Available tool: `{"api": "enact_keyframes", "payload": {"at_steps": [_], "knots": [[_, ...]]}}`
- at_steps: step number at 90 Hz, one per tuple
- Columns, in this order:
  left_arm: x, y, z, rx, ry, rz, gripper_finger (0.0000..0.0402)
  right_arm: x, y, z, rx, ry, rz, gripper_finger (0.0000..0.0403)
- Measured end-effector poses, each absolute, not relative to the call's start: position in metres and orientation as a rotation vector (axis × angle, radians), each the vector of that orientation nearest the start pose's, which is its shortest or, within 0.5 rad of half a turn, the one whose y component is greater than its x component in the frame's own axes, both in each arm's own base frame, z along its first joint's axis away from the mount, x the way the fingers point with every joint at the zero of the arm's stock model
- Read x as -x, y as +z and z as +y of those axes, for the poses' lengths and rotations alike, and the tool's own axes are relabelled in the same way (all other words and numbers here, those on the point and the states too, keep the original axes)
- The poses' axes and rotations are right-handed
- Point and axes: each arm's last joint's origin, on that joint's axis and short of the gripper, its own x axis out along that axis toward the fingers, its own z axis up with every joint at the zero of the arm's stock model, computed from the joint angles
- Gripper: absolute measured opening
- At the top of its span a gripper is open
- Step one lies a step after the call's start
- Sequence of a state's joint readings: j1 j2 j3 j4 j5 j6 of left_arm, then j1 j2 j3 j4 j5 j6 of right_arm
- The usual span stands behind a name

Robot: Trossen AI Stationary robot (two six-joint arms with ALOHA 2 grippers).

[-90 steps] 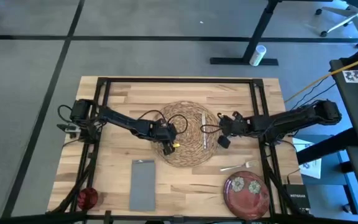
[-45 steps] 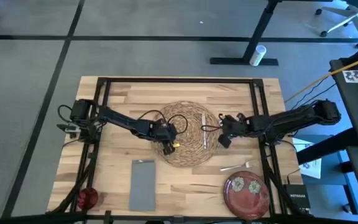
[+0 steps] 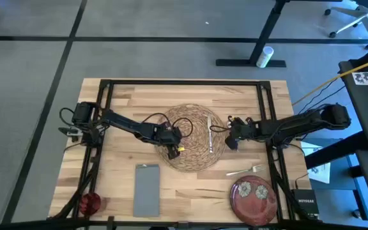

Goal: Set table place
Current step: Put the silver spoon to the right of the silver table knife on the brown placemat

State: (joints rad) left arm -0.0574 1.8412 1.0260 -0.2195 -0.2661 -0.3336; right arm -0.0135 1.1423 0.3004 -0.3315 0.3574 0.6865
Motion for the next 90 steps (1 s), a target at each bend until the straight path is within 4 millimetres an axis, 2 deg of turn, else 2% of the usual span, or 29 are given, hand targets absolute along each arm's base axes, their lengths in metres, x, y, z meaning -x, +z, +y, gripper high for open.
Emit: {"api": "enact_keyframes", "payload": {"at_steps": [6,11,30,48,68,79,90], "knots": [[-0.351,0.138,-0.013,0.134,0.359,0.976,0.0,-0.155,0.113,-0.012,-0.366,-0.693,0.998,0.0023],[-0.351,0.138,-0.012,0.134,0.36,0.976,0.0,-0.154,0.113,-0.013,-0.351,-0.693,1.001,0.001],[-0.351,0.138,-0.012,0.133,0.362,0.976,0.0,-0.16,0.123,-0.012,-0.323,-0.649,0.986,0.0003],[-0.351,0.138,-0.012,0.132,0.364,0.975,0.0,-0.168,0.146,-0.012,-0.332,-0.606,0.921,0.0],[-0.351,0.139,-0.011,0.124,0.391,0.967,0.0,-0.181,0.17,-0.012,-0.324,-0.615,0.945,0.0],[-0.351,0.139,-0.011,0.127,0.395,0.966,0.0,-0.19,0.174,-0.013,-0.332,-0.648,0.982,0.0],[-0.351,0.139,-0.011,0.129,0.395,0.965,0.0,-0.2,0.166,-0.013,-0.325,-0.681,1.071,0.0]]}}
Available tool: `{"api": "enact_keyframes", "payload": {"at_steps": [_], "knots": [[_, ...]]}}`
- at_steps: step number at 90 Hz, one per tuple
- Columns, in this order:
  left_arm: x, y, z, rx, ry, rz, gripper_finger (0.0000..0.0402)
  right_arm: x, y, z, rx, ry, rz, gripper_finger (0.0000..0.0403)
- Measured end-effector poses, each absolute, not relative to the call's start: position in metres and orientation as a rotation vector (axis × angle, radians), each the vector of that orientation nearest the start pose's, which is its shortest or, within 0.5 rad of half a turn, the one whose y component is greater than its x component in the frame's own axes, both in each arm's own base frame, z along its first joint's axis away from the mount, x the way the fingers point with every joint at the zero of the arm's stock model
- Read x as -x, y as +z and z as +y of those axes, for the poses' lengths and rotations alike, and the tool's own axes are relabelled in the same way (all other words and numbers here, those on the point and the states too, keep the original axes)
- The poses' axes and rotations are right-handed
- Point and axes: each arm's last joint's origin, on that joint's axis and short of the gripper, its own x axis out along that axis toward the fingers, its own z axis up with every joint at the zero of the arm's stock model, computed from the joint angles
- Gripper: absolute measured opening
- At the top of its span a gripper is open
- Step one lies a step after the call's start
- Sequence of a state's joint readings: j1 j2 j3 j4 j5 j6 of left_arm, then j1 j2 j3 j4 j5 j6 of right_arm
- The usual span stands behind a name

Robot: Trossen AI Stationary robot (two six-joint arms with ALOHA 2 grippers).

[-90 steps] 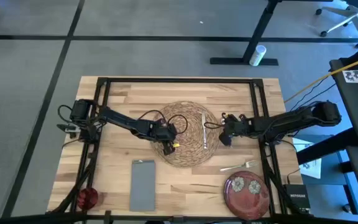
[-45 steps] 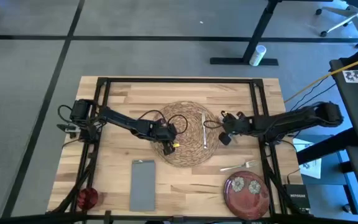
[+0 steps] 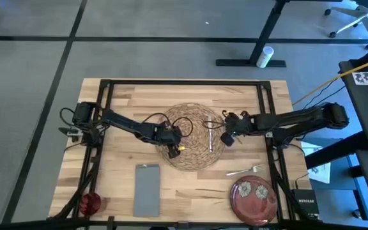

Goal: Set table place
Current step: Put the silver spoon to the right of the silver table knife on the brown placemat

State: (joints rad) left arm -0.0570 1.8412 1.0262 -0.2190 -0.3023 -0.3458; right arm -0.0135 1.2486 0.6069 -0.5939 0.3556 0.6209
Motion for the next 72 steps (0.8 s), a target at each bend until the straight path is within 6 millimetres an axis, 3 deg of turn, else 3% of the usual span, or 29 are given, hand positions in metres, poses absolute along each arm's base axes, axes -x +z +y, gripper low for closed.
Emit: {"api": "enact_keyframes", "payload": {"at_steps": [15,29,57,72], "knots": [[-0.351,0.139,-0.011,0.137,0.399,0.964,0.0,-0.215,0.146,-0.013,-0.31,-0.697,1.179,0.0001],[-0.351,0.139,-0.011,0.141,0.401,0.963,0.0,-0.234,0.143,-0.012,-0.315,-0.654,1.199,0.0011],[-0.351,0.139,-0.011,0.141,0.401,0.966,0.0,-0.262,0.175,-0.012,-0.187,-0.511,1.132,0.006],[-0.35,0.139,-0.011,0.142,0.4,0.967,0.0,-0.262,0.184,-0.012,-0.126,-0.461,1.207,0.0103]]}}
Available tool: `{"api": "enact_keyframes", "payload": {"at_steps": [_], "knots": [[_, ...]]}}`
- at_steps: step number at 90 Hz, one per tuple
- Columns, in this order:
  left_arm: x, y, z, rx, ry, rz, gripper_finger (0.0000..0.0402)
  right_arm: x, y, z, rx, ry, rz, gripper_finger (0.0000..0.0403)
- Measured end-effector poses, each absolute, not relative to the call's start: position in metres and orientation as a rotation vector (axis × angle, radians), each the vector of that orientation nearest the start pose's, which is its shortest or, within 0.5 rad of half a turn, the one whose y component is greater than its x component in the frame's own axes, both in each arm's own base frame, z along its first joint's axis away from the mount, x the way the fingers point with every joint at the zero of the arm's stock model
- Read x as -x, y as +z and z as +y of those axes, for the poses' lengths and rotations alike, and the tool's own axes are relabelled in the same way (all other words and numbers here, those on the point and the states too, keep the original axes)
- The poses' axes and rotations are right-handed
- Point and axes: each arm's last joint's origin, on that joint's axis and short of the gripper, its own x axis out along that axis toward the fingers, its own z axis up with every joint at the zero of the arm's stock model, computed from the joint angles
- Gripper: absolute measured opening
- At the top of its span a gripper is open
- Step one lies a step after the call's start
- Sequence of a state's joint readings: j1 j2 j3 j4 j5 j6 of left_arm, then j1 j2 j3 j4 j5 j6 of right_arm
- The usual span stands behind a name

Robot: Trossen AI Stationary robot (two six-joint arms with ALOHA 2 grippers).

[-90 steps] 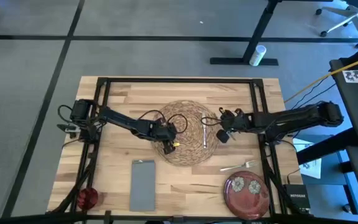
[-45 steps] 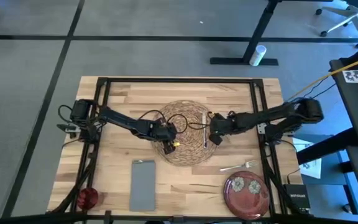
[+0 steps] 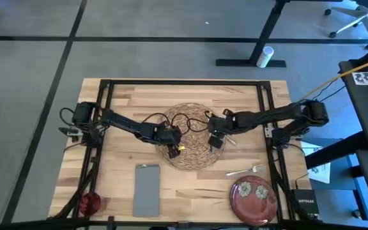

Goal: Set table place
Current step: Put the silver spoon to the right of the silver table knife on the brown placemat

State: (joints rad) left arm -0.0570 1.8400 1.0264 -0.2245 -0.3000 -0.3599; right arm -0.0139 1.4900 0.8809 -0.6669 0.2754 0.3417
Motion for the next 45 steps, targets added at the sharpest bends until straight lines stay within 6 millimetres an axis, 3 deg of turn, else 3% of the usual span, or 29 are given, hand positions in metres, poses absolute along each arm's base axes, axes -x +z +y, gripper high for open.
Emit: {"api": "enact_keyframes", "payload": {"at_steps": [18,45], "knots": [[-0.35,0.139,-0.011,0.142,0.4,0.968,0.0,-0.248,0.171,-0.009,-0.116,-0.39,1.337,0.0144],[-0.35,0.139,-0.011,0.141,0.4,0.968,0.0,-0.243,0.16,-0.019,-0.093,-0.369,1.342,0.0143]]}}
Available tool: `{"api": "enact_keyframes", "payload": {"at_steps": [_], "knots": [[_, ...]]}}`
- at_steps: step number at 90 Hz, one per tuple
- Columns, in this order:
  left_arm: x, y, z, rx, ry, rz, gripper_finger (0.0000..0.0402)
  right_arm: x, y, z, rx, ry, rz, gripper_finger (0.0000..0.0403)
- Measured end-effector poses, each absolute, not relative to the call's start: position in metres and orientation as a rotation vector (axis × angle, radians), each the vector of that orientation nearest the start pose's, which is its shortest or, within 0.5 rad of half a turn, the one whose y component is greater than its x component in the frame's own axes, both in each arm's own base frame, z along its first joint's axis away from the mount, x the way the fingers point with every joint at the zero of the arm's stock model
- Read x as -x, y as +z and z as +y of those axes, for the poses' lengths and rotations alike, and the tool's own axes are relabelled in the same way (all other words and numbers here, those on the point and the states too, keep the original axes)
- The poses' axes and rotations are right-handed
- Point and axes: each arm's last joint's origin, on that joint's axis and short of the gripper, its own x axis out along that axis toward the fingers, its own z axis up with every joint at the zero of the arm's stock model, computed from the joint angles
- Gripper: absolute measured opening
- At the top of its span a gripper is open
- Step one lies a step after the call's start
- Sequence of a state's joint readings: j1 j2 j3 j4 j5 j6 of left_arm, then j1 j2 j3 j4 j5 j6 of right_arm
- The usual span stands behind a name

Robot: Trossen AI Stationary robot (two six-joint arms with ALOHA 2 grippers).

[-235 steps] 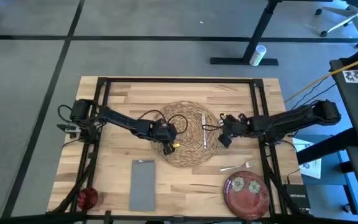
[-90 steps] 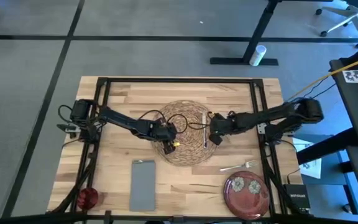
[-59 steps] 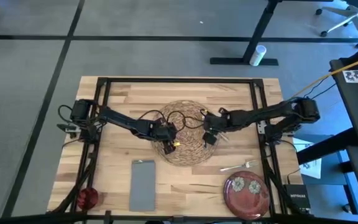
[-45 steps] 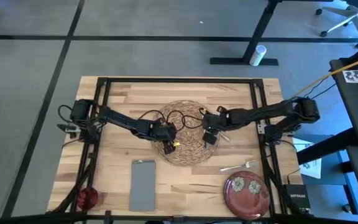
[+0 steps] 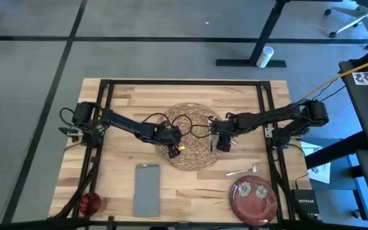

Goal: Set table place
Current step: Put the silver spoon to the right of the silver table knife on the brown placemat

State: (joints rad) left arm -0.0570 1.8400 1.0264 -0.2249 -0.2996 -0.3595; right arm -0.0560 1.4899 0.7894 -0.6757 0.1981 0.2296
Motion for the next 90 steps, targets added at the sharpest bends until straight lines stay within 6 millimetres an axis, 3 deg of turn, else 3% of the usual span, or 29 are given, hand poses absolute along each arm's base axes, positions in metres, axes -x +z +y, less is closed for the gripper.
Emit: {"api": "enact_keyframes", "payload": {"at_steps": [27,54,65,81,90], "knots": [[-0.35,0.139,-0.011,0.14,0.399,0.968,0.0,-0.242,0.154,-0.036,-0.15,-0.303,1.305,0.0142],[-0.35,0.139,-0.011,0.139,0.398,0.968,0.0,-0.238,0.147,-0.036,-0.165,-0.289,1.315,0.0137],[-0.35,0.139,-0.011,0.141,0.399,0.968,0.0,-0.234,0.143,-0.042,-0.196,-0.303,1.316,0.0104],[-0.35,0.139,-0.011,0.141,0.4,0.968,0.0,-0.233,0.141,-0.048,-0.214,-0.303,1.299,0.0018],[-0.35,0.139,-0.011,0.141,0.4,0.968,0.0,-0.234,0.142,-0.048,-0.219,-0.305,1.295,0.0011]]}}
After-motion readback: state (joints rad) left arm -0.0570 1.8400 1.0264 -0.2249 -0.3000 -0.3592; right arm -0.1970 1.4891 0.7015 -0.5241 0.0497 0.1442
